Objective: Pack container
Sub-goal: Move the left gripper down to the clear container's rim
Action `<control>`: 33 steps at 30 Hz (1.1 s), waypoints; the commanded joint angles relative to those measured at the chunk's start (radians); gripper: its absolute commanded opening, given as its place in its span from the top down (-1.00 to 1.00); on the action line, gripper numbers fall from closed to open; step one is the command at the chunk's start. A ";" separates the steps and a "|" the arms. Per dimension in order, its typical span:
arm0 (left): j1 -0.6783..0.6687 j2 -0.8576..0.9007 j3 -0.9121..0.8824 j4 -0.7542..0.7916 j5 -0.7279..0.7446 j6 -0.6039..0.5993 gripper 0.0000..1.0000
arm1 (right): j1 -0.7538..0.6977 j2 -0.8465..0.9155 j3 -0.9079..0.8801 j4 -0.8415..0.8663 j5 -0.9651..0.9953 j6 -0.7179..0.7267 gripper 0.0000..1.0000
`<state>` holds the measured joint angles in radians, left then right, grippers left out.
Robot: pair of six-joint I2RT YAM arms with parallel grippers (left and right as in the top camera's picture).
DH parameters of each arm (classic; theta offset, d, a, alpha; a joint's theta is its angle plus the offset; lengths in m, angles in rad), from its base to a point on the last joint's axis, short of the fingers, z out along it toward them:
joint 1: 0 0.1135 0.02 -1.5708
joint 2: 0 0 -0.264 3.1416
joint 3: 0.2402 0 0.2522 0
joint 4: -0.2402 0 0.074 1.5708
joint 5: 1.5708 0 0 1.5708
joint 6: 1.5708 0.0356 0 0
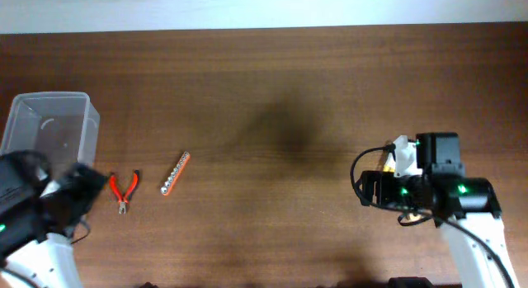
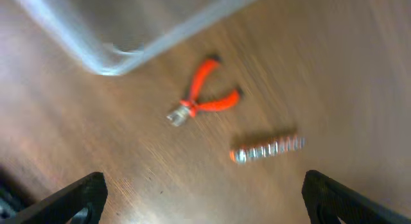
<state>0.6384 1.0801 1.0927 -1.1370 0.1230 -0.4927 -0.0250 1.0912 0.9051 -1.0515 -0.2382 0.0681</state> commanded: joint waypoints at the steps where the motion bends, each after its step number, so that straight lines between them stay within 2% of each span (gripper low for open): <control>1: 0.128 -0.003 0.019 0.021 0.023 -0.143 -0.98 | 0.005 0.021 0.017 -0.001 -0.013 0.000 -0.97; 6: 0.246 0.032 0.019 0.048 0.020 -0.170 -0.98 | 0.005 0.021 0.017 -0.005 -0.013 0.000 -0.97; 10: 0.301 0.139 0.019 0.069 0.025 -0.177 -0.98 | 0.005 0.020 0.023 -0.023 -0.013 0.000 -0.97; 21: 0.310 0.440 0.019 0.131 0.045 -0.166 -0.98 | 0.005 0.021 0.179 -0.063 0.017 -0.004 -0.97; 24: 0.310 0.465 0.019 0.161 0.034 -0.166 -0.99 | 0.005 0.020 0.197 -0.079 0.041 -0.008 -0.97; 33: 0.310 0.471 0.019 0.225 -0.132 -0.151 -0.99 | 0.005 0.020 0.199 -0.108 0.040 -0.007 -0.97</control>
<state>0.9432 1.5429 1.0969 -0.9234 0.0635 -0.6552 -0.0250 1.1137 1.0817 -1.1564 -0.2104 0.0669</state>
